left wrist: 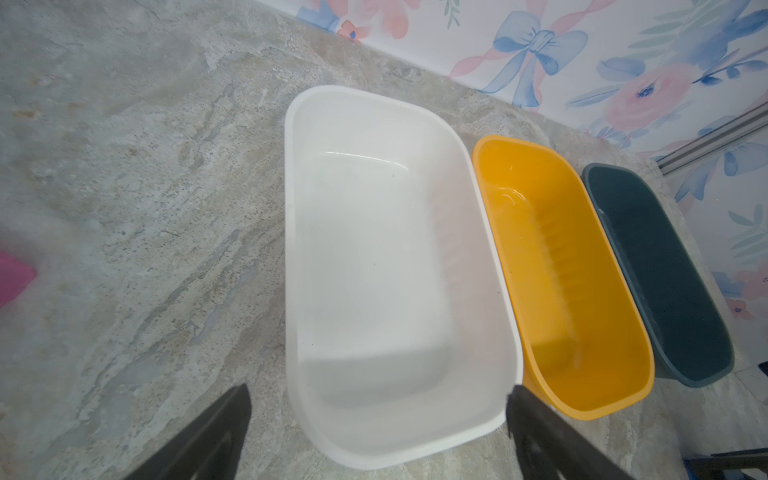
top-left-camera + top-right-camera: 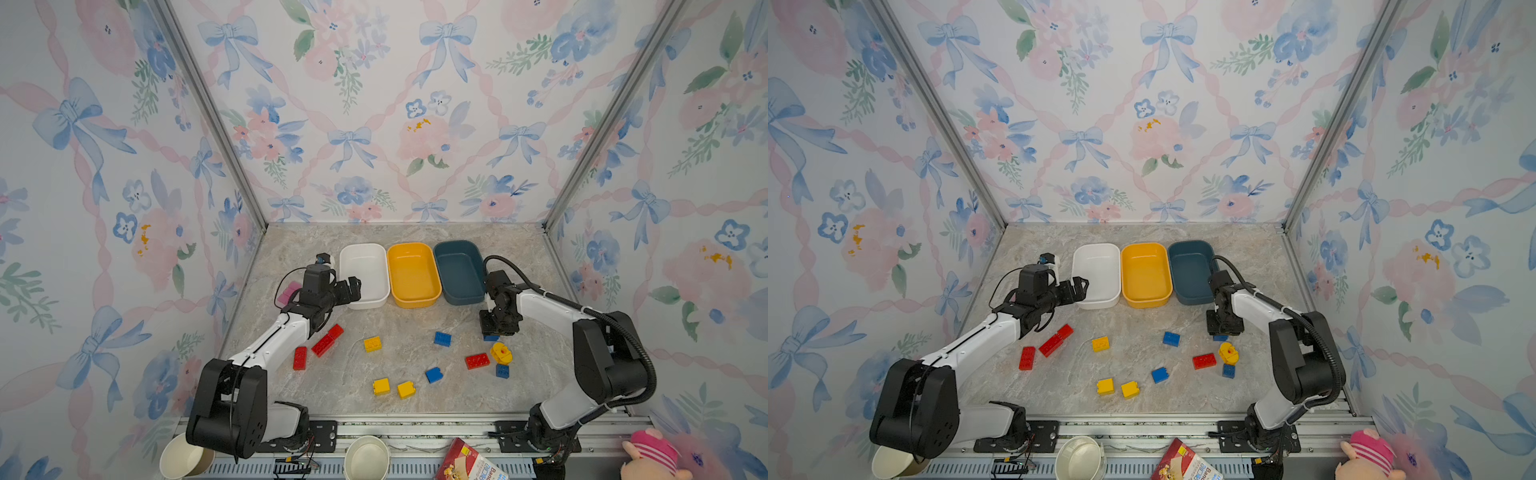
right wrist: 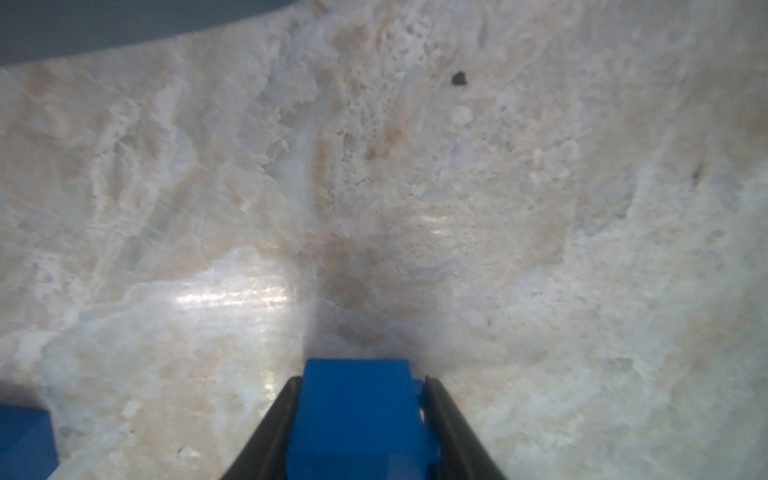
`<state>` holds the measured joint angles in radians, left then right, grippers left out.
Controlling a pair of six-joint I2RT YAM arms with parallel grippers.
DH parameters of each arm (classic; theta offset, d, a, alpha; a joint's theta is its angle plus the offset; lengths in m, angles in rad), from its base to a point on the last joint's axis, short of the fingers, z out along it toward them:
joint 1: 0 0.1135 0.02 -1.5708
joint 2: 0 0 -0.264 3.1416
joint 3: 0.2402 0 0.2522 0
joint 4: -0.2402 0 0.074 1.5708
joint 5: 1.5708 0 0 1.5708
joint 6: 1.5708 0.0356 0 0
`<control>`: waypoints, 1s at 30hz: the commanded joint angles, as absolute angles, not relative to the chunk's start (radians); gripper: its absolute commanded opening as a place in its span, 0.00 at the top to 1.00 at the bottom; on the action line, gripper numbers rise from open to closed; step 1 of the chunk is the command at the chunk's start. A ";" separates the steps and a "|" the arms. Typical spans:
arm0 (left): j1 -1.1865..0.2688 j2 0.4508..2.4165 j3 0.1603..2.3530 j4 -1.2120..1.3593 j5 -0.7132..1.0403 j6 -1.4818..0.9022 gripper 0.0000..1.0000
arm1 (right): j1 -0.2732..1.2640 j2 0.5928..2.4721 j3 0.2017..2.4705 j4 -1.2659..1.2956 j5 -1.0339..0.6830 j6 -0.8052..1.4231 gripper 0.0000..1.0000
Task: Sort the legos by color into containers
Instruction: 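Carry the blue brick over the teal bin while the left gripper lowers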
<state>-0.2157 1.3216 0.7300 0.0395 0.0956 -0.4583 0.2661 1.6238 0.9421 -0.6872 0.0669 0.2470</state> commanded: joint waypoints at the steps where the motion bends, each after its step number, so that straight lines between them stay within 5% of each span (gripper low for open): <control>1: -0.218 1.292 0.712 0.053 0.112 -0.478 0.02 | 0.282 1.620 0.955 -0.709 0.083 0.250 0.62; 16: -0.219 1.250 0.690 0.056 0.121 -0.475 0.02 | 0.289 1.482 1.149 -0.811 0.009 0.283 0.63; 30: -0.216 1.202 0.613 0.055 0.117 -0.481 0.02 | 0.268 1.895 1.568 -0.767 0.045 0.262 0.63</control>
